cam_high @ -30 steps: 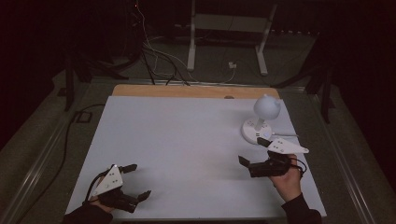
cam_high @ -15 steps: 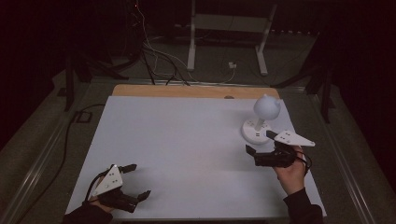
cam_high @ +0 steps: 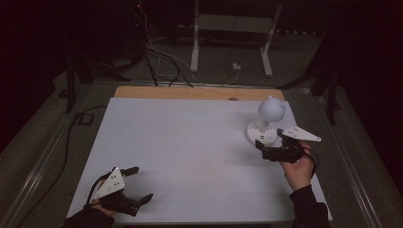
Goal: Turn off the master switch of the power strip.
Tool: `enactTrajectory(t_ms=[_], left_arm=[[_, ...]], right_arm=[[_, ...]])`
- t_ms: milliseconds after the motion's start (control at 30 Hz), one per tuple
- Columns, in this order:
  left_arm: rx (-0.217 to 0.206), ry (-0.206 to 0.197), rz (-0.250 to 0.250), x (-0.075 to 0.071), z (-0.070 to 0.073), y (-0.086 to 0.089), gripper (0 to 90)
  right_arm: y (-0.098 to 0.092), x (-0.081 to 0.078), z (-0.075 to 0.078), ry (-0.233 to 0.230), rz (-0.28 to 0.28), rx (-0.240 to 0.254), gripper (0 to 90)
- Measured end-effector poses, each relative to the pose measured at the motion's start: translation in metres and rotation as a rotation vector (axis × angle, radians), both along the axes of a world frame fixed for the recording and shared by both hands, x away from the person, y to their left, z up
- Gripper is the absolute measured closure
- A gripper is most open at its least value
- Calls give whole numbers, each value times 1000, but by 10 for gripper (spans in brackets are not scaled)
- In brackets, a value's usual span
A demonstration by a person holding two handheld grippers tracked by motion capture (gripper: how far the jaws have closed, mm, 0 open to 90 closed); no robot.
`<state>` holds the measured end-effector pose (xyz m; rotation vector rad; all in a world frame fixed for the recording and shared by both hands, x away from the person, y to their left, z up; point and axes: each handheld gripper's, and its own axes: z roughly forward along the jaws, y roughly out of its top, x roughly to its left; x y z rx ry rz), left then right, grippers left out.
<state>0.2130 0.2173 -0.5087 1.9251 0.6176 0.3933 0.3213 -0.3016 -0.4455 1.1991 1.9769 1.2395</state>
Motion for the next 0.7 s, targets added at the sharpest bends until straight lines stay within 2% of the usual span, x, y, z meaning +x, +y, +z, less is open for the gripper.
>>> enactTrajectory(t_ms=[533,700], left_arm=[[-3,5,-3,0,0,-1,4],[-3,7,-1,0,0,0,4]], right_arm=[[-19,22,-9,46,-85,-14,0],[-24,29,-14,61,-107,-3,0]])
